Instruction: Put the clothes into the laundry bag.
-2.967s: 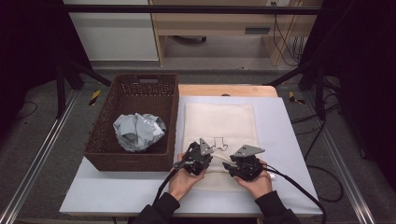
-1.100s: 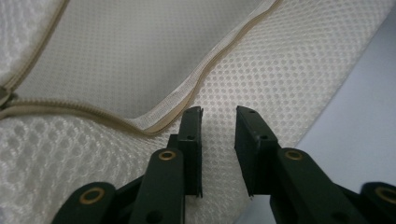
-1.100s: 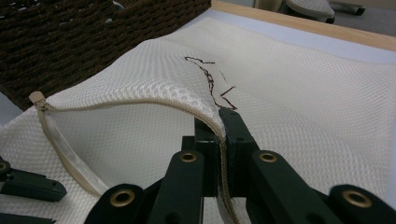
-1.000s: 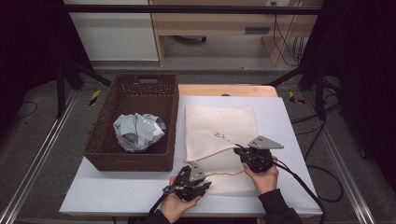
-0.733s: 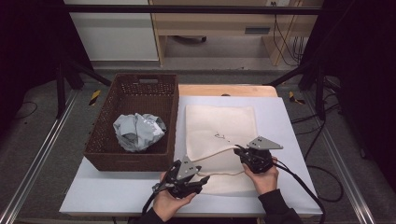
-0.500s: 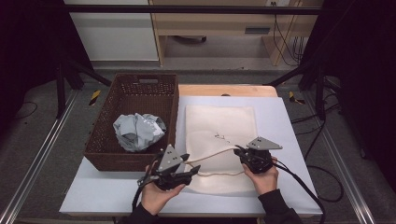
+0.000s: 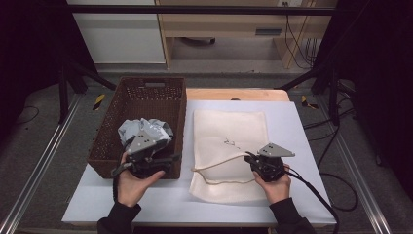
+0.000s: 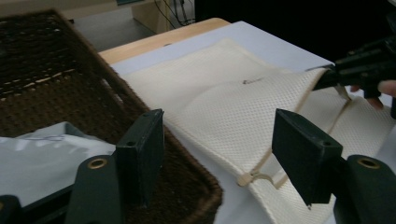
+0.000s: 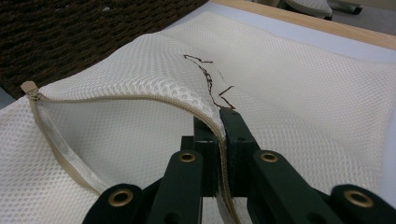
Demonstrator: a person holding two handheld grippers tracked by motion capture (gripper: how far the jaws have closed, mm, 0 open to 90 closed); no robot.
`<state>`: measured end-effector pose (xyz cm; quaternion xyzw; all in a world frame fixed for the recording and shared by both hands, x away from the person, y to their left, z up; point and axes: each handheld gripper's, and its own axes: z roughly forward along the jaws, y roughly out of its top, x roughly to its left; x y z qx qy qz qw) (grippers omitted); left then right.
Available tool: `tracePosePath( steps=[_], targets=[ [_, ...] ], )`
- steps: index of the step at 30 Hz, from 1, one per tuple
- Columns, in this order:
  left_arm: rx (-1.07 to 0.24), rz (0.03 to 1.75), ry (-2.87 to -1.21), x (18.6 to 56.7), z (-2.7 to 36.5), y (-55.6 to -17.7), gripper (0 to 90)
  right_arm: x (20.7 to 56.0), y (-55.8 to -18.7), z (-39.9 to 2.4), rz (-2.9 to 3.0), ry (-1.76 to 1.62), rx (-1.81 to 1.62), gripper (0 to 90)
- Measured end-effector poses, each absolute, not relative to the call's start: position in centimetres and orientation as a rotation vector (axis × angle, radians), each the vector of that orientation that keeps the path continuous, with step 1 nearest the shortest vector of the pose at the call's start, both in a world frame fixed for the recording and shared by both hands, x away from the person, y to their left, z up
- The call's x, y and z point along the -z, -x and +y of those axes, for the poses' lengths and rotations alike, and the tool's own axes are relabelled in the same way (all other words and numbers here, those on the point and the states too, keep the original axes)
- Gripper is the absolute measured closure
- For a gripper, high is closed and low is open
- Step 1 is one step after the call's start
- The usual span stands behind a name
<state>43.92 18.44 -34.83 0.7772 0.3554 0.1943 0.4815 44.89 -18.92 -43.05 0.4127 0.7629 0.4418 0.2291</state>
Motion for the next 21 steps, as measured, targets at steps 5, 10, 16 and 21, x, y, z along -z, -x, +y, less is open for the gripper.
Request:
tracePosePath(
  steps=[5,10,16,21],
  targets=[
    [-0.505,0.937,-1.881,34.0,20.5,-45.5,31.8,43.1,-45.0,-18.9,2.104,-1.137,-1.221,85.7],
    [-0.556,1.004,-1.874,33.2,22.6,-47.2,29.9,43.2,-44.9,-18.8,2.106,-1.137,-1.219,85.6],
    [-0.620,1.051,-1.886,32.8,23.9,-49.6,28.5,43.1,-45.0,-18.9,2.106,-1.138,-1.216,85.7],
    [-0.676,1.112,-1.918,33.8,24.1,-52.2,26.8,43.1,-45.0,-18.9,2.106,-1.134,-1.216,85.6]
  ],
)
